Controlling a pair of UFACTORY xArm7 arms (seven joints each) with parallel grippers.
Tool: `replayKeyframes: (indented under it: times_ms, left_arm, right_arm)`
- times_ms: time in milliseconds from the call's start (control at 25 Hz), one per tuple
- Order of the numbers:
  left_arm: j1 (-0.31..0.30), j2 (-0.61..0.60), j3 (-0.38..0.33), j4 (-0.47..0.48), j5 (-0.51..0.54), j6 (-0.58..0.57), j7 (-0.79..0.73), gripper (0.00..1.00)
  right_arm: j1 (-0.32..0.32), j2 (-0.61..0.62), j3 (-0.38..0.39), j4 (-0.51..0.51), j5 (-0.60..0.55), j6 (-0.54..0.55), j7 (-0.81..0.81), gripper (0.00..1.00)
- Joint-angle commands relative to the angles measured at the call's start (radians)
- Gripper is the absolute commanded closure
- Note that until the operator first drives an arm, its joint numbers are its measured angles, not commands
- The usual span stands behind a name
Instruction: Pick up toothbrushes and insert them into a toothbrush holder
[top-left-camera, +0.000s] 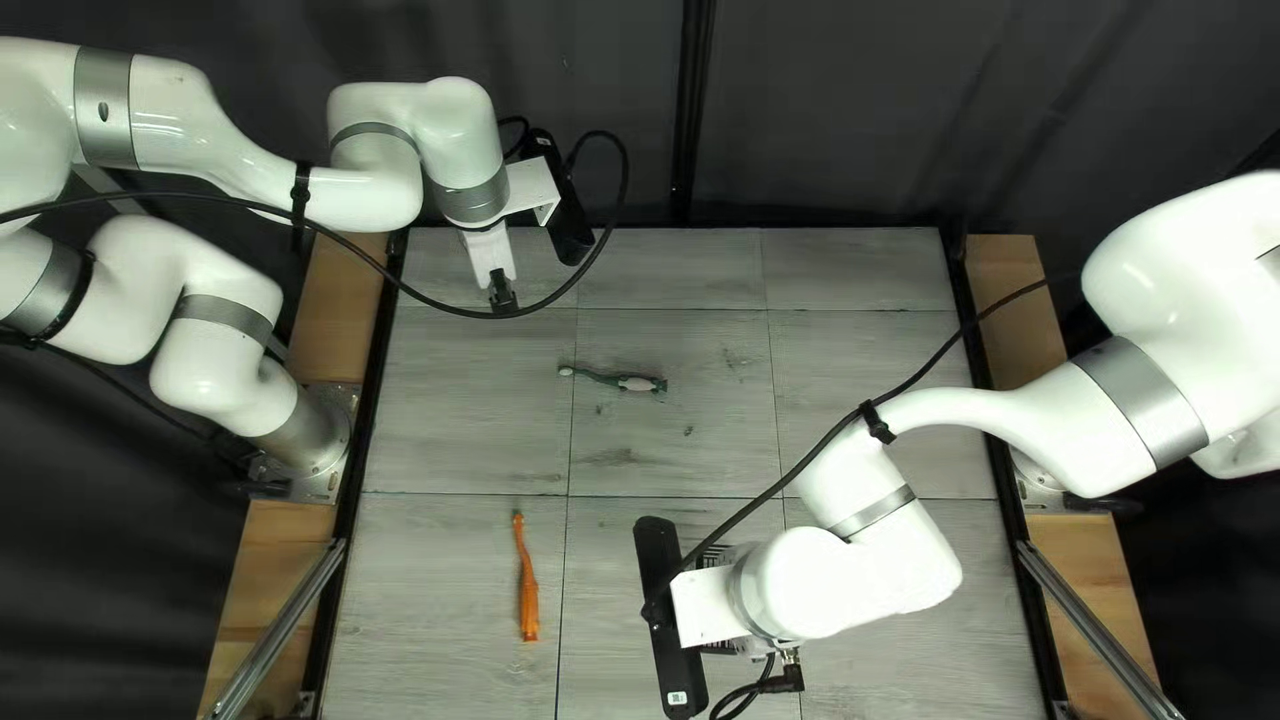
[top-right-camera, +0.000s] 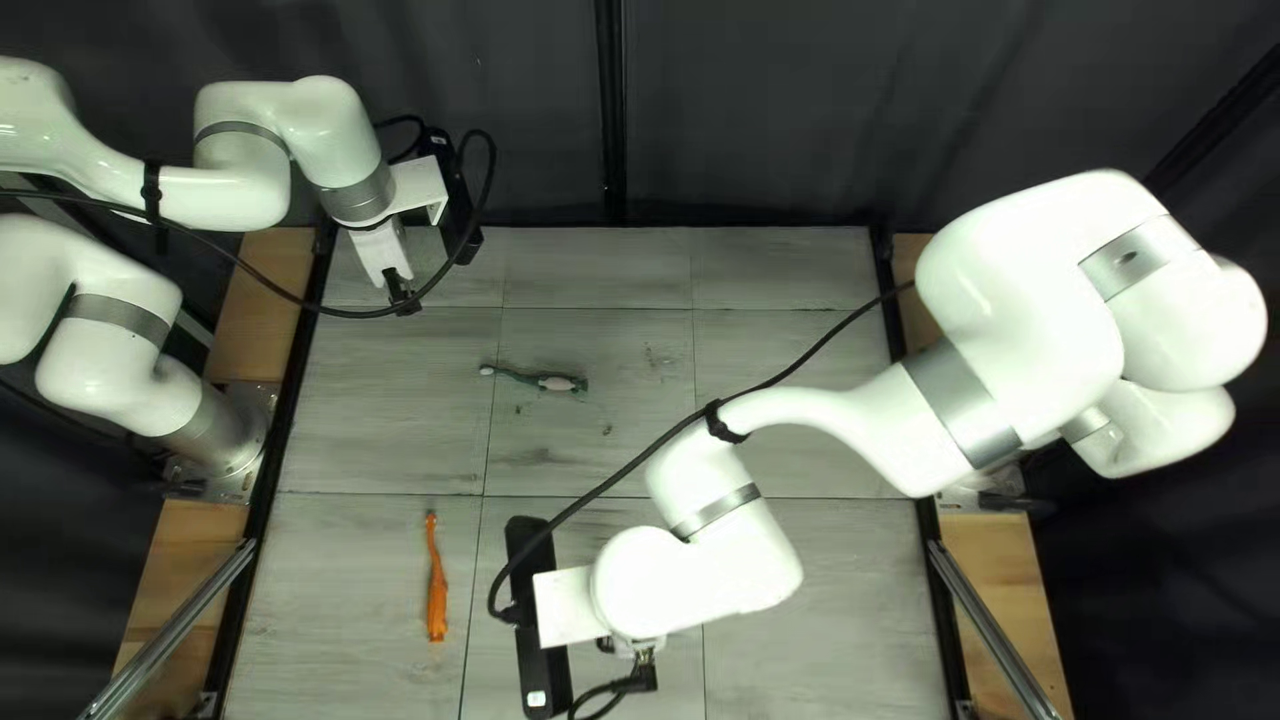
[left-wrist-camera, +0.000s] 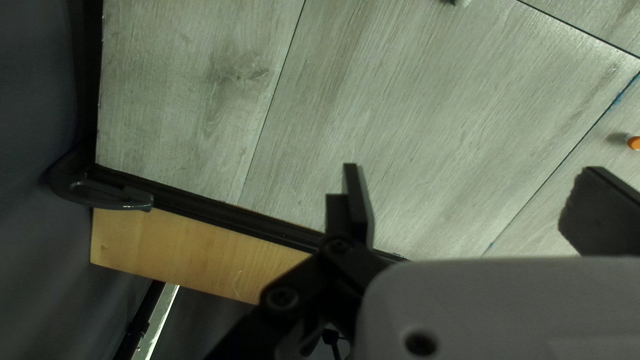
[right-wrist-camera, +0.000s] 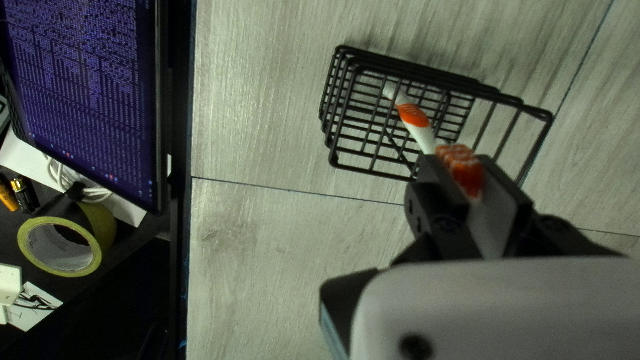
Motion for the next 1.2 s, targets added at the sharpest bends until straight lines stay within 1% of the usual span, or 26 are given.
replayKeyframes:
  times_ms: [40, 160, 200, 240, 440, 480, 600, 640, 720, 760, 800, 840, 1000, 1200]
  left_arm:
    - [0.0, 0.0, 0.0, 0.0, 0.0, 0.0, 0.0, 0.0]
    - [0.0, 0.0, 0.0, 0.0, 0.0, 0.0, 0.0, 0.0]
    - [0.0, 0.0, 0.0, 0.0, 0.0, 0.0, 0.0, 0.0]
    - [0.0, 0.0, 0.0, 0.0, 0.0, 0.0, 0.0, 0.0]
    - [0.0, 0.0, 0.0, 0.0, 0.0, 0.0, 0.0, 0.0]
    - [0.0, 0.0, 0.0, 0.0, 0.0, 0.0, 0.0, 0.0]
    - [0.0, 0.0, 0.0, 0.0, 0.0, 0.0, 0.0, 0.0]
    - [0.0, 0.0, 0.0, 0.0, 0.0, 0.0, 0.0, 0.0]
    - [0.0, 0.0, 0.0, 0.0, 0.0, 0.0, 0.0, 0.0]
    - [0.0, 0.0, 0.0, 0.0, 0.0, 0.0, 0.0, 0.0]
    - [0.0, 0.0, 0.0, 0.0, 0.0, 0.0, 0.0, 0.0]
    - [0.0, 0.0, 0.0, 0.0, 0.0, 0.0, 0.0, 0.0]
    - [0.0, 0.0, 0.0, 0.0, 0.0, 0.0, 0.0, 0.0]
    - [0.0, 0.0, 0.0, 0.0, 0.0, 0.0, 0.0, 0.0]
  right_arm:
    - [-0.001, 0.023, -0.001, 0.032, 0.002, 0.031, 0.007, 0.86]
    - [0.006, 0.031, -0.003, 0.045, -0.008, 0.045, 0.025, 0.86]
    - [0.011, 0.033, -0.005, 0.049, -0.018, 0.05, 0.038, 0.78]
    - [0.016, 0.032, -0.006, 0.046, -0.027, 0.048, 0.048, 0.76]
    - [0.031, 0.026, -0.01, 0.036, -0.058, 0.041, 0.08, 0.78]
    - [0.032, 0.026, -0.01, 0.036, -0.061, 0.041, 0.082, 0.74]
    - [0.035, 0.034, -0.011, 0.048, -0.066, 0.049, 0.086, 0.58]
    - [0.036, 0.037, -0.011, 0.054, -0.067, 0.054, 0.088, 0.49]
    - [0.039, 0.047, -0.011, 0.07, -0.071, 0.069, 0.092, 0.4]
    - [0.04, 0.05, -0.011, 0.073, -0.072, 0.071, 0.093, 0.39]
    - [0.041, 0.053, -0.011, 0.078, -0.073, 0.075, 0.095, 0.33]
    - [0.042, 0.055, -0.011, 0.082, -0.074, 0.079, 0.096, 0.32]
    - [0.044, 0.059, -0.012, 0.089, -0.078, 0.087, 0.102, 0.35]
    - [0.044, 0.056, -0.013, 0.086, -0.082, 0.085, 0.103, 0.33]
